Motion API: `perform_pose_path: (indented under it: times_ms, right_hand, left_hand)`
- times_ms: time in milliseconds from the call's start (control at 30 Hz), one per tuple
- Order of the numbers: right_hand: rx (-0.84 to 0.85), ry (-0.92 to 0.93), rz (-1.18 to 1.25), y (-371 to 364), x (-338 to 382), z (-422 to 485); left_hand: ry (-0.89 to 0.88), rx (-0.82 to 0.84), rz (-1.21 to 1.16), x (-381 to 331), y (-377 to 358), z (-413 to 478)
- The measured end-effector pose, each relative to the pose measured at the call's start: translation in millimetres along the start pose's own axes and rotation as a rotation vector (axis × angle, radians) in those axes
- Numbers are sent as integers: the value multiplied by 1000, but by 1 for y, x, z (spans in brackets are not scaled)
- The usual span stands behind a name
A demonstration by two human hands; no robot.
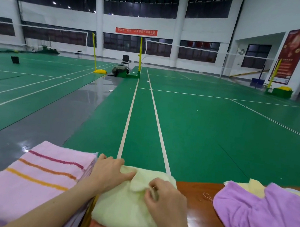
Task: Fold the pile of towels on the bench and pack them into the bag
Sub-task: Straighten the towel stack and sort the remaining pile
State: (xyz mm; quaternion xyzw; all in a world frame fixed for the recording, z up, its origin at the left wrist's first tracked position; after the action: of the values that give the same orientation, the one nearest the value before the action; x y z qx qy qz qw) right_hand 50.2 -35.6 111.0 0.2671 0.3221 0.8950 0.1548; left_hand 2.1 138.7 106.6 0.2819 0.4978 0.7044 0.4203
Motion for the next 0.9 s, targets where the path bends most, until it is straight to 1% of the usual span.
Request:
perform_pose_path:
  times_ms: [67,100,133,200,233,267,300,333,400,433,467,500,533,567,667,733,800,833,900]
  right_hand:
    - [2,-387,307,0,-33,3]
    - [3,-541,434,-6,-50,1]
    - [-11,-645,506,-9,-64,-1]
    - [-5,-748,546,-10,-73,-5]
    - [18,-748,515,-9,-71,-6]
    - [34,-709,481,-9,-68,-6]
    - [76,-628,402,-9,-60,-6]
    - [126,-521,263,-7,-48,-5]
    - [152,-214,-61,-5,-15,-4]
    - [184,-138,-122,-5,-2,-5]
    - [208,-109,-174,-7,5,-7]
    - [251,-95,-199,-8,9,-8]
    - [260,-85,-231,-7,10,-8]
    - [318,-137,-212,-5,8,-8]
    - [309,-206,-190,8,-6,-9]
    - [393,-308,-108,9,-17,-16]
    - [450,-402,-76,15,-26,-21]
    - [475,-441,-77,21,-26,-21]
    - [499,-413,-149,28,-23,-23]
  left_hand:
    - [3,-23,7,1,1,-1]
    - [9,-38,6,1,2,-1]
    - [13,-46,6,0,1,-2]
    - [11,-45,5,-3,-1,-2]
    - [18,-37,3,-4,-3,-3]
    - [46,-24,-1,-4,-5,-3]
    - [79,-22,-8,-4,-6,-3]
    - [104,-29,-8,-5,-5,-4]
    - [122,-57,13,-9,0,-3]
    - [114,-72,20,-12,1,-2]
    - [100,-85,22,-14,3,-1]
    - [96,-94,17,-16,3,0]
    - [107,-97,17,-15,3,0]
    - [121,-101,9,-13,2,0]
    - [154,-139,-47,-10,3,-2]
    - [151,-144,-47,-11,5,-2]
    - [133,-111,-21,-14,3,-2]
    - [104,-132,-1,-18,6,-1]
    - [8,-258,4,-31,12,-3]
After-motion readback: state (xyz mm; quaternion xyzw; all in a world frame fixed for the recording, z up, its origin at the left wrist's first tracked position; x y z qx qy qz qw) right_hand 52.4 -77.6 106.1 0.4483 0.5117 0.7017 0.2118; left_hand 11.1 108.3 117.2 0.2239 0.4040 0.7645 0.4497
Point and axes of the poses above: each hand's wrist, its own z-axis towards the middle knuckle, its own y-axis out of the back of the hand, x = y × z, the point moved 6 cm from there along z, towards the middle knuckle, and after that the axes turned 5 degrees about -x, right-handed, at the moved point
